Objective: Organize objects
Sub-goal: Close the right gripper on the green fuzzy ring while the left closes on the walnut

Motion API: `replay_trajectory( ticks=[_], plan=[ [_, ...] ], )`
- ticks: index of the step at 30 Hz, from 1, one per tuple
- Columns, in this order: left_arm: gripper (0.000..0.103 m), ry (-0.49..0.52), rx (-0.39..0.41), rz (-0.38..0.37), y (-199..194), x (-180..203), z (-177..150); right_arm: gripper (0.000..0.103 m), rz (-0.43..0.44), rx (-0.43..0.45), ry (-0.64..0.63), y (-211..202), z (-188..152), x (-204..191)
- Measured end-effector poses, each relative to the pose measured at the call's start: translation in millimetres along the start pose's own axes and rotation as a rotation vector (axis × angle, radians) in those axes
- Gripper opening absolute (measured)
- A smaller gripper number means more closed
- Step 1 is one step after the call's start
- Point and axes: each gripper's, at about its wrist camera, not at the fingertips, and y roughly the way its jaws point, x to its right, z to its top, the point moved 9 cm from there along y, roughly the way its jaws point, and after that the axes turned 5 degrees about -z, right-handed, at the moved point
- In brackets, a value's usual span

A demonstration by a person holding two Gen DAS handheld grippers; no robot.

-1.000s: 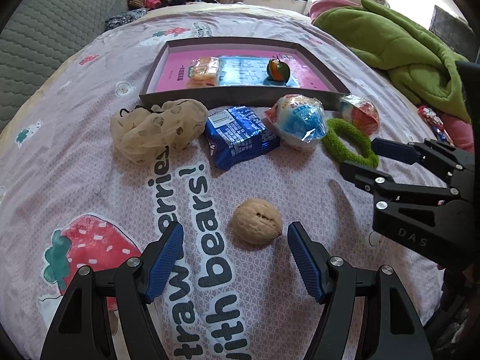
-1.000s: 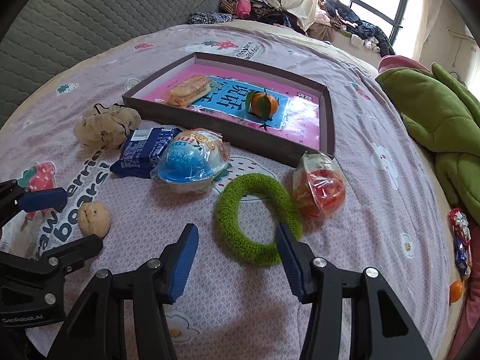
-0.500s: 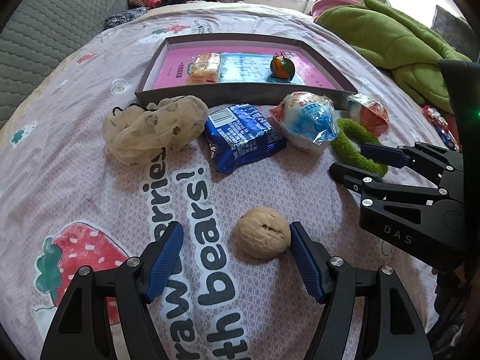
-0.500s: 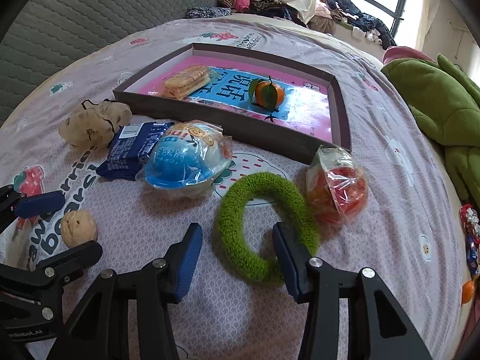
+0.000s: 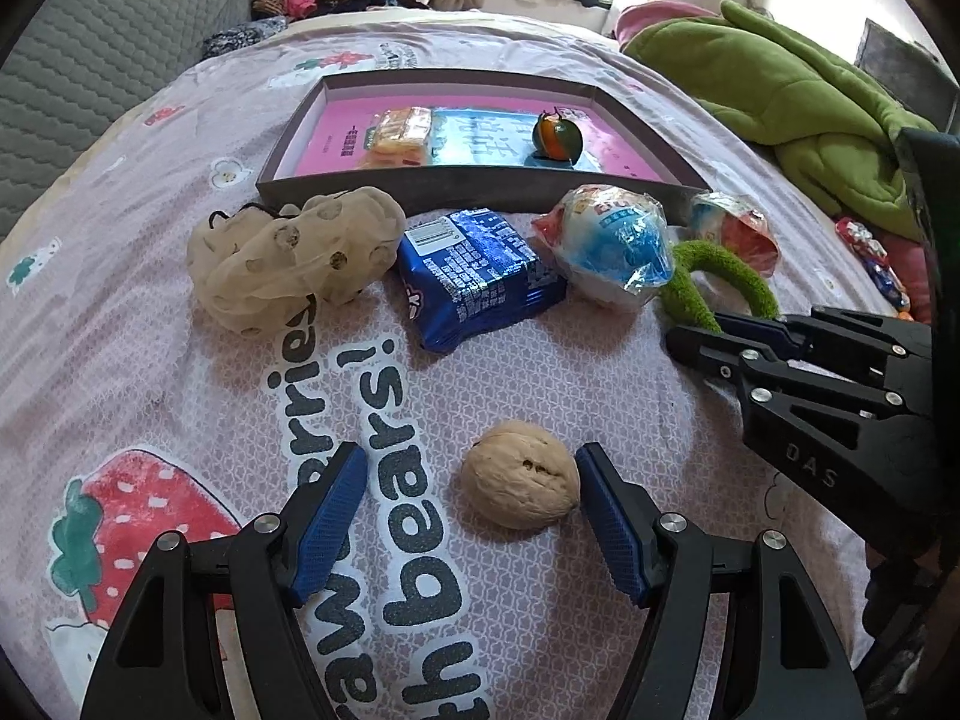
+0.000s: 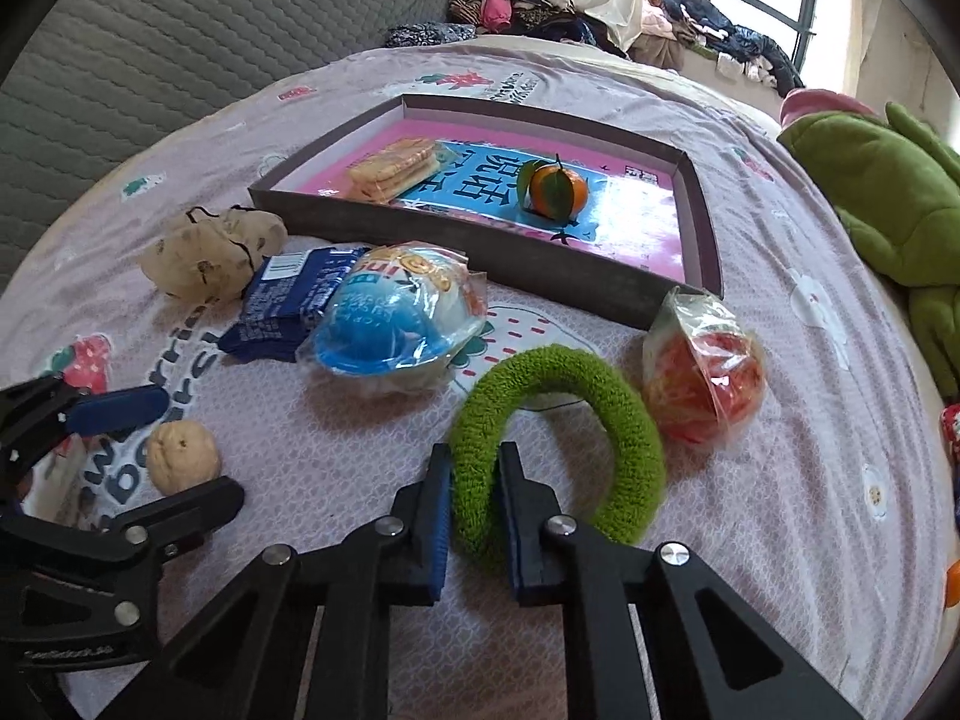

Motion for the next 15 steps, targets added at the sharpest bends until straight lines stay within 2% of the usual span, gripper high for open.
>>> replay_trajectory(
  ticks=[6,8,10,15],
  plan=[
    [0.06,0.031,0.003,0.009,1.4,3.6,-2.0,0.015,0.035,0.008,0.02,-6.6,0.2,-2.4],
    [0.045,0.026,0.01,0.0,0.1,4.0,-1.9,0.015,0.039,0.016,0.019,-9.6,0.6,-3.5],
    [0.035,0.029,0.012,-0.002,-1.1,3.9,-2.2,0.015,0.046,0.023,0.022,-12.9,1.1,-5.0],
    [0.035,0.035,0.016,-0.001,-2.9,3.7,-3.2,0.015,0.05,0.047,0.014,-23.0,2.7,-8.3]
  ],
)
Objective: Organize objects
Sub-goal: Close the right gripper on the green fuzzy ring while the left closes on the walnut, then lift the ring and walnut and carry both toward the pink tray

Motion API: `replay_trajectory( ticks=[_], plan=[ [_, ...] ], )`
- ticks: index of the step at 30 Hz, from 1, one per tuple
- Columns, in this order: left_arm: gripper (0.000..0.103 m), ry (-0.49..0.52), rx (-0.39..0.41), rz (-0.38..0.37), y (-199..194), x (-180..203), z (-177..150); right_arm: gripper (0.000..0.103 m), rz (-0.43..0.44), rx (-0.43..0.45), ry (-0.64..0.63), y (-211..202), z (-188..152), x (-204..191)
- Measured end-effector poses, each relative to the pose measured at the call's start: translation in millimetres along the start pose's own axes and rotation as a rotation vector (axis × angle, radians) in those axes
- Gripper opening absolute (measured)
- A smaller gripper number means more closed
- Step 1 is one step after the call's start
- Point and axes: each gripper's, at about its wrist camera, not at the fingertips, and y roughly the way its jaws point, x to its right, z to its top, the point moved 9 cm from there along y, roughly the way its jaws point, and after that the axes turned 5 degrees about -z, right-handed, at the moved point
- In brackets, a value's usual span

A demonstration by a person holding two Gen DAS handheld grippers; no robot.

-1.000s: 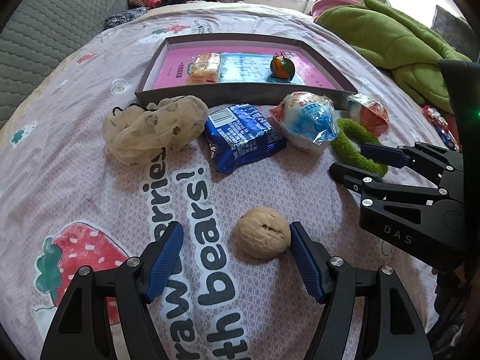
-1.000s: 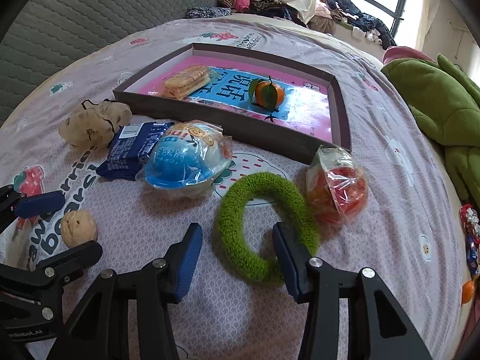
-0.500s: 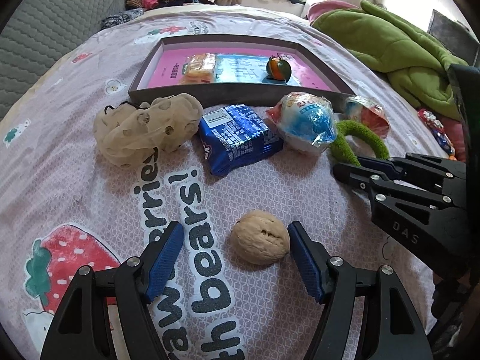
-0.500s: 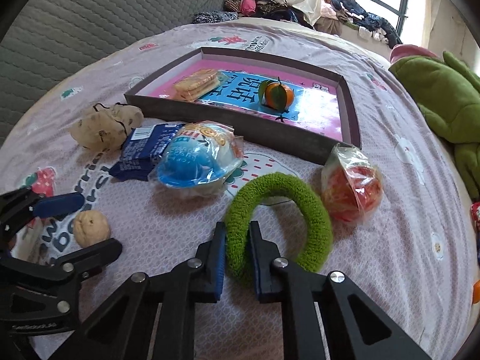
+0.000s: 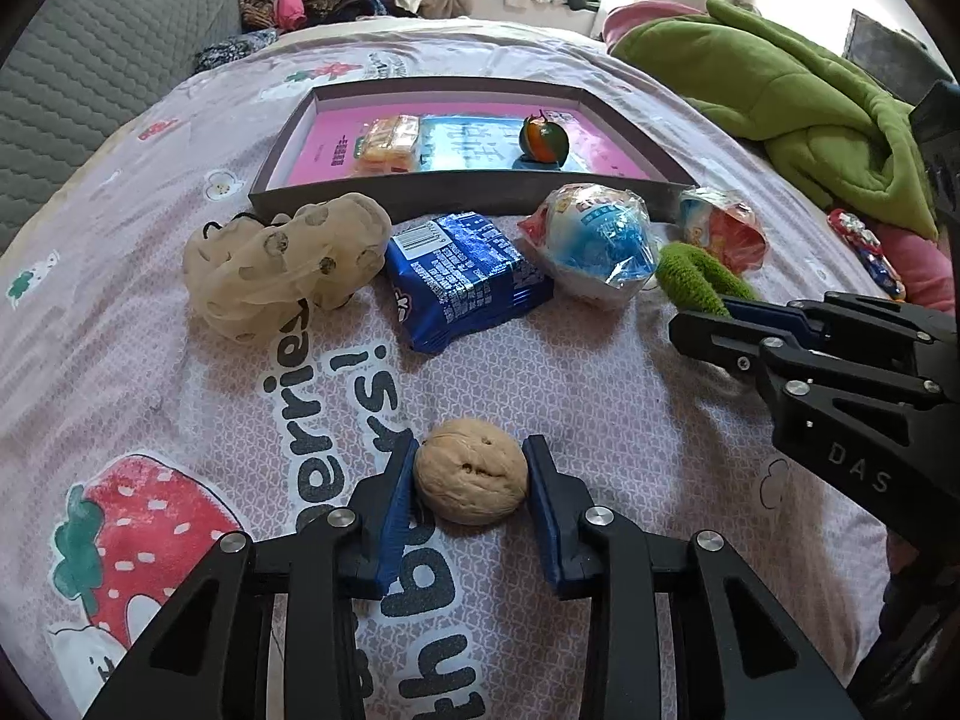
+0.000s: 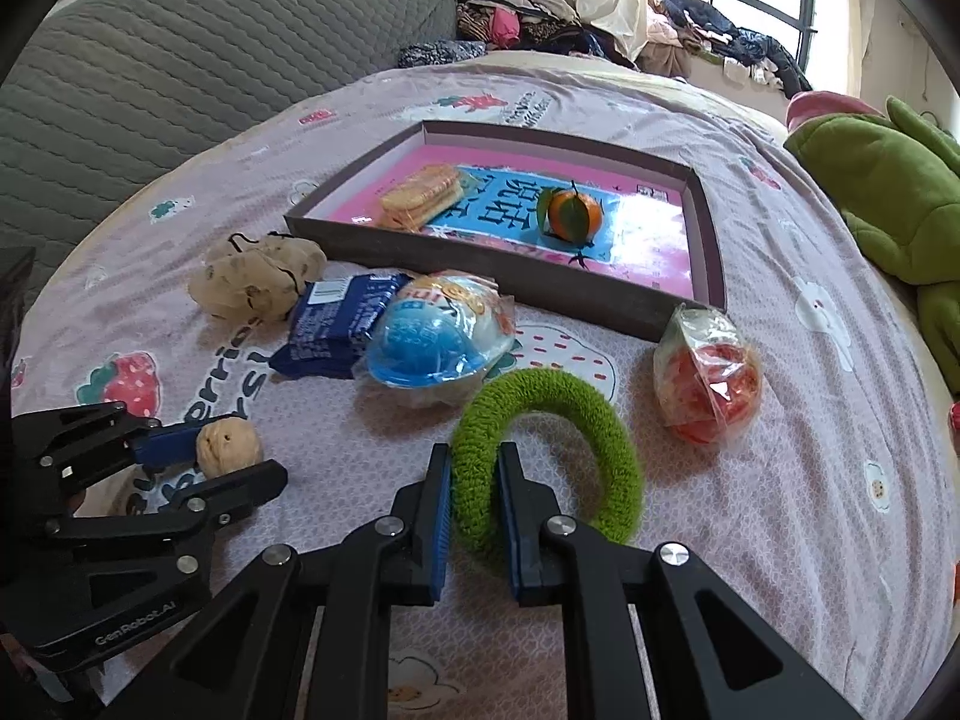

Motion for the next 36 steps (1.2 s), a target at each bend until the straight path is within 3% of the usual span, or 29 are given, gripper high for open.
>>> replay_trajectory(
  ticks=[5,18,36],
  plan=[
    [0.036,-0.003,0.002,-0.004,-3.4,-1.5,0.3,0.015,0.053,0.009,0.018,-6.7,1.1,-4.7],
    [0.036,0.0,0.027,0.023,-22.0,-2.5,2.9,0.015,0.089,0.032,0.018,-25.2,-0.8,-14.9],
    [0.036,0.013,0.128,0.063,-82.7,8.5,21.2,0.015,0.136,0.131,0.026,-83.7,6.9,-22.3]
  ],
)
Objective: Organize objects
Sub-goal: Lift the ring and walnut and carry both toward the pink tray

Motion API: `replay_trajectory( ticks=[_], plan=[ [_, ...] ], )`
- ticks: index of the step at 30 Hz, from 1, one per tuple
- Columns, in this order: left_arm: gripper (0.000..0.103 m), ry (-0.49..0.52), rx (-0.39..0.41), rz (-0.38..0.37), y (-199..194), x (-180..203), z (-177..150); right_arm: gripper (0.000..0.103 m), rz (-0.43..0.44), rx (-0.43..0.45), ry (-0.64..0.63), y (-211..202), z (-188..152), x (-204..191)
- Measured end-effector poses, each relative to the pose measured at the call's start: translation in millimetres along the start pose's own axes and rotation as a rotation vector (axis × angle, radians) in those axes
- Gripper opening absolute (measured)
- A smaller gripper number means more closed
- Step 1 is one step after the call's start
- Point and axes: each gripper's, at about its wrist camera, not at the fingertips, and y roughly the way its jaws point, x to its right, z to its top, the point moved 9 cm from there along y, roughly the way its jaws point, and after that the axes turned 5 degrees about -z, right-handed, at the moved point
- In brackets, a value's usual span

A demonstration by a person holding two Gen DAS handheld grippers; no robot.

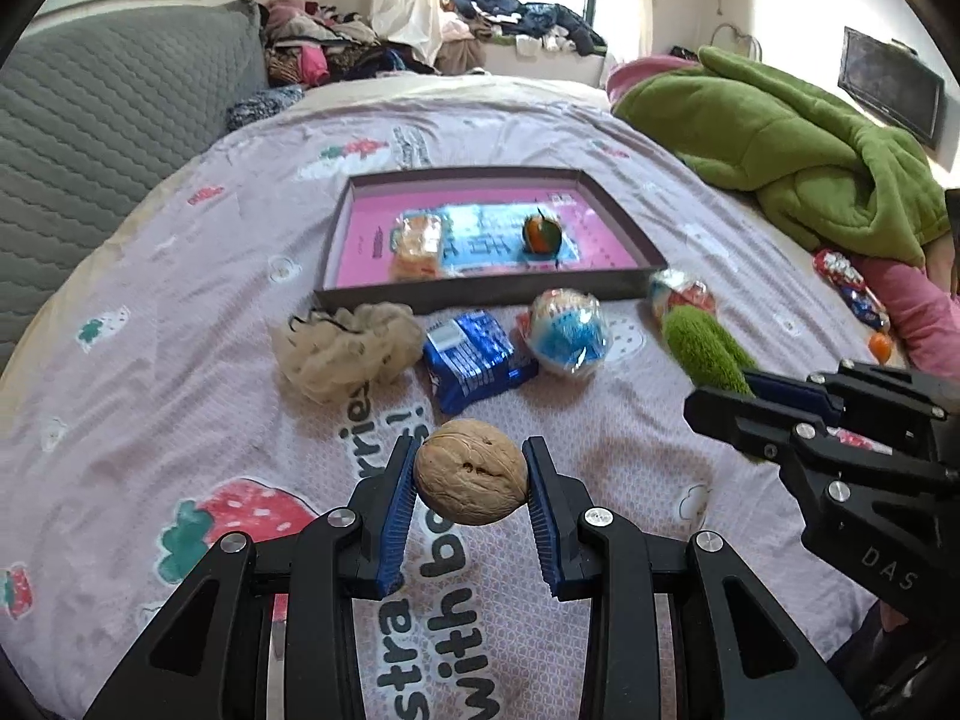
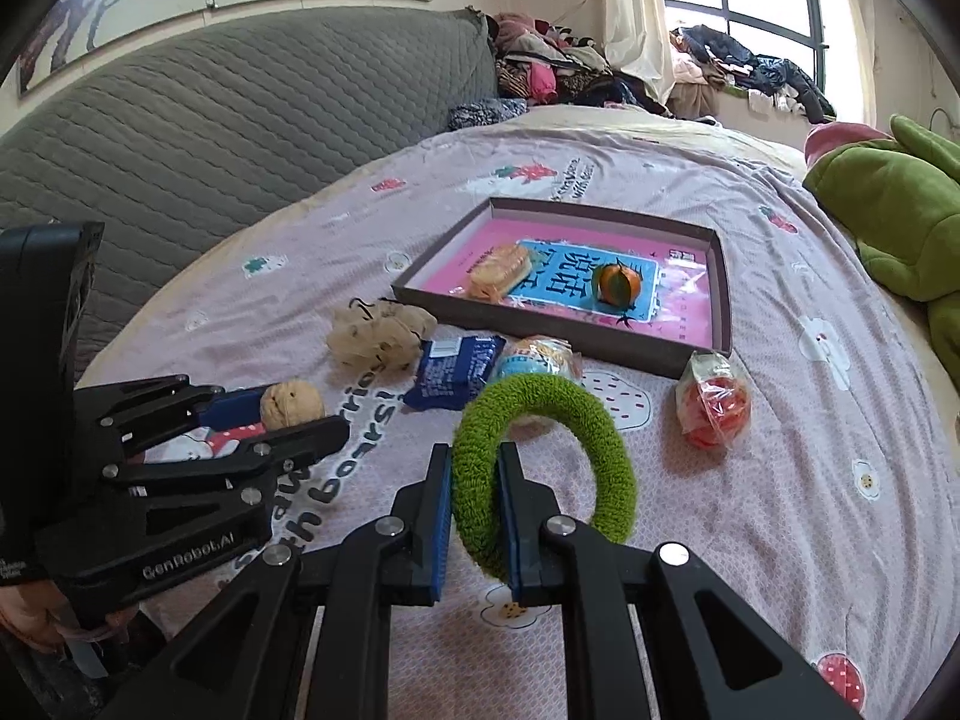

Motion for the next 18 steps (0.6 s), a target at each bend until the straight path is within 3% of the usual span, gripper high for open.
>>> replay_trajectory(
  ticks=[18],
  plan=[
    [0.036,-0.017,0.06,0.025,-21.9,-11.2,29.5,0.015,-0.011,0.102,-0.051,-33.1,41.6,2.7]
  ],
)
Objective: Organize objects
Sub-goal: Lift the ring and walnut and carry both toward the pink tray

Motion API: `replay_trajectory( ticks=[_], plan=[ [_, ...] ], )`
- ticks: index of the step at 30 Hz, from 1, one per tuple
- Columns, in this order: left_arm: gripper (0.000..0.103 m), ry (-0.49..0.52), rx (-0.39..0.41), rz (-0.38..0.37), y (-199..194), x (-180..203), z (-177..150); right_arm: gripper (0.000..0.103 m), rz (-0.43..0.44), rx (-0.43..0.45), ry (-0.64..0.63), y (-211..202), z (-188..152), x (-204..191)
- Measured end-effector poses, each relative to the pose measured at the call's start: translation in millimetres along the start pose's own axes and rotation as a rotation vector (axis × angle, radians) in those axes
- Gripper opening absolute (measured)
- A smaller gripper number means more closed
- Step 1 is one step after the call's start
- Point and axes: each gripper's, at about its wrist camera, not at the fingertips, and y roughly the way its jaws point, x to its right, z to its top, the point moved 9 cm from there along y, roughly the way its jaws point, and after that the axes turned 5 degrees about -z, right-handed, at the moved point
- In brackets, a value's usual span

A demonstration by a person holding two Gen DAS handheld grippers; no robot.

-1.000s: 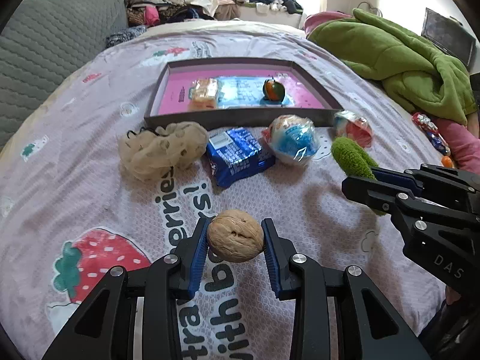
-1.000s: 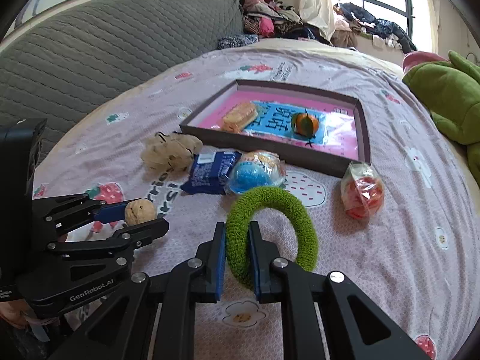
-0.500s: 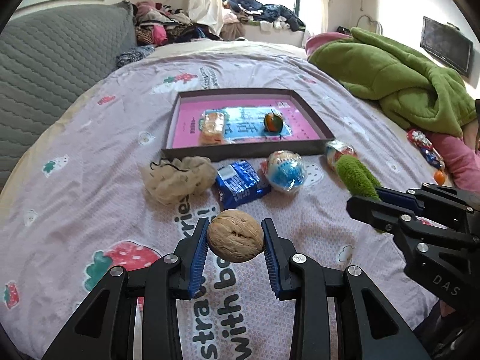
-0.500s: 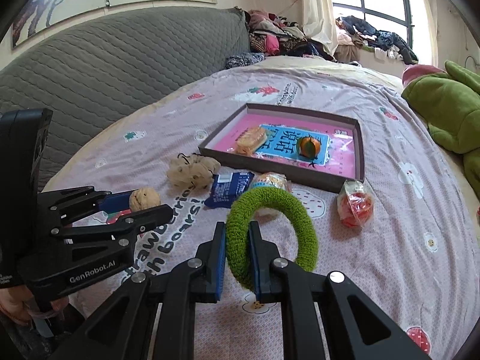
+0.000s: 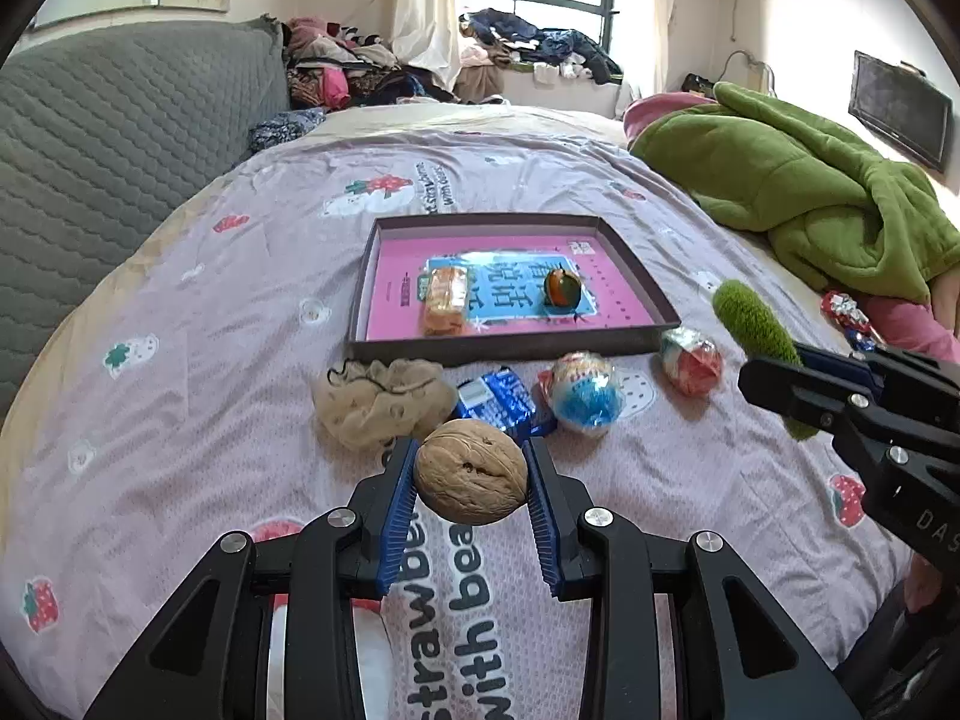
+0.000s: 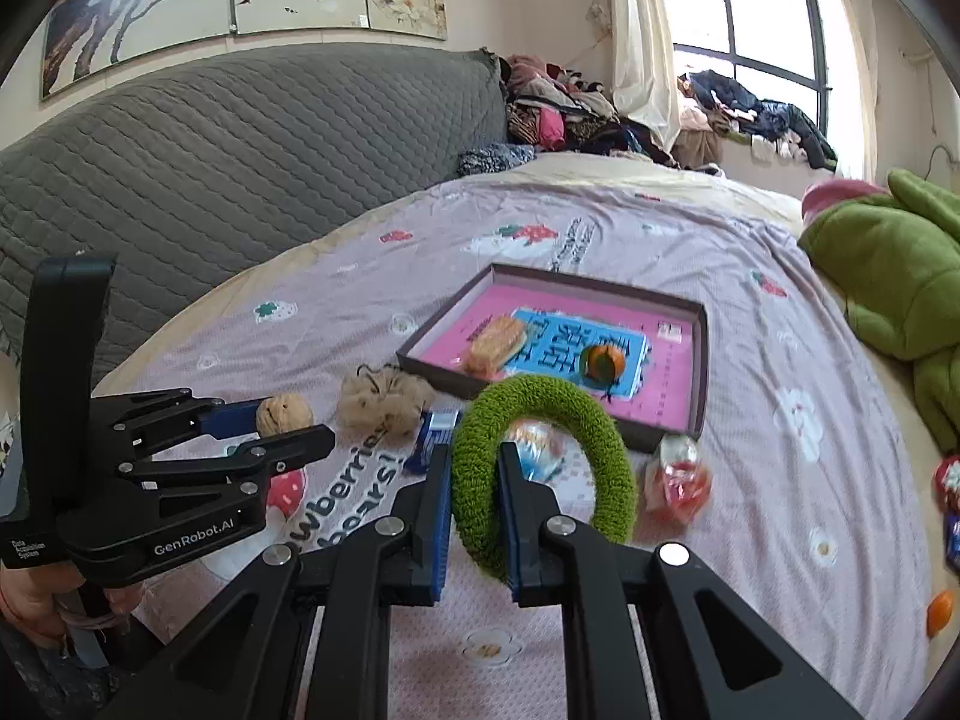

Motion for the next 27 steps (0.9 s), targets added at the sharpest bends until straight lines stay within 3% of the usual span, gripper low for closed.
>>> replay_trajectory(
  ticks=[7,27],
  plan=[
    [0.036,0.003,0.039,0.005,-7.1,-1.1,29.9,0.015,0.025,0.044,-0.022,-5.2,23.8,3.4],
    [0.036,0.041,0.078,-0.014,5.4,13.9,82.4,0.015,0.07,0.059,0.004,-1.3,47.2,25.7]
  ],
)
